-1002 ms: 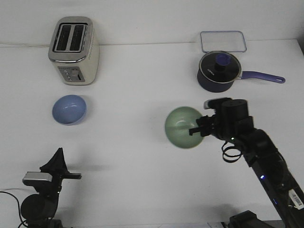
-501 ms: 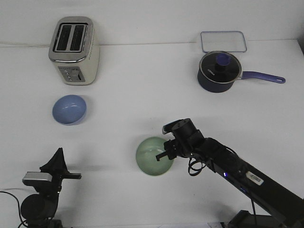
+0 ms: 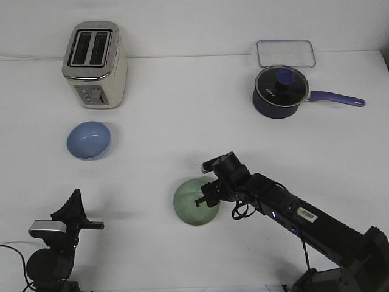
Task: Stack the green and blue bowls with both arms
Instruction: 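Release the green bowl and pull the right gripper back toward the robot, then reach the left gripper to the light blue bowl and grasp its rim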
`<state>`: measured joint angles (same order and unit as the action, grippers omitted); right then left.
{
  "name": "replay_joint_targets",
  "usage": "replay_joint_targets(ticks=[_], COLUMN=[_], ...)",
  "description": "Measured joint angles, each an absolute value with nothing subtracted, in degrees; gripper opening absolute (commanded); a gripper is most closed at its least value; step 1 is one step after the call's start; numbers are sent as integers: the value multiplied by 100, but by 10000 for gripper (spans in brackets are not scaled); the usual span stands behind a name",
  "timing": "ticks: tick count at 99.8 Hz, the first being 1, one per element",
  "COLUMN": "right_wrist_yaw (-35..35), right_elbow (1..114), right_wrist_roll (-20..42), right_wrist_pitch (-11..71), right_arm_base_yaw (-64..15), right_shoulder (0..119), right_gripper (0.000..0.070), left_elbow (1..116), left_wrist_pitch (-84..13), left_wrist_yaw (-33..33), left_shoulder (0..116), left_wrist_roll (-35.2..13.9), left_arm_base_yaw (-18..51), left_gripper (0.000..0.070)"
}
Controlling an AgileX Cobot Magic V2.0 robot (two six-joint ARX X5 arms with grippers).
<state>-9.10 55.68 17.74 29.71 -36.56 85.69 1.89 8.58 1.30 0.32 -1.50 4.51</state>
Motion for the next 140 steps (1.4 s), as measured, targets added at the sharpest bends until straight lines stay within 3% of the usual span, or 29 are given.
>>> replay_joint_targets(ticks=[12,24,55,82,99,105,115,120,140], right_wrist_yaw=[-915,-904,-884,-888,-878,-878,-880,-882,-888], right_elbow=[5568,5612,5774,3883,2847,2829,2829,2829,2829], right_wrist_roll=[1599,1275,541,427,574,602,585,576,530], right_wrist_pitch=[2982,2886,2121,794,751,860,1013,1100,1129], right_arm_base_yaw=[-3548,-3319,-1841,-1378,-1376,-1376,-1376,-1376,-1376], right_shoulder=[8359,7723,6163,4598,3865,3778,3721,3723,3726], right_gripper=[277,277,276,276,276,276,276,276,276], left_elbow=[189,196,978,2696,4272,4812,5634,5992,6805], left_wrist_pitch=[858,867,290,-770,-1629,-1890,-2324,-2460,-2552], left_wrist_yaw=[130,130,117,154,150,130,115,113,-132], left_shoulder=[32,32,377,2810,5026,5776,6733,7091,7977], left_wrist_roll=[-423,-996,-2178,-2292,-1857,-1712,-1575,-1531,-1402], left_arm_base_yaw=[451,451,451,257,-58,-174,-318,-368,-532], left_gripper=[12,11,12,13,23,119,477,591,602])
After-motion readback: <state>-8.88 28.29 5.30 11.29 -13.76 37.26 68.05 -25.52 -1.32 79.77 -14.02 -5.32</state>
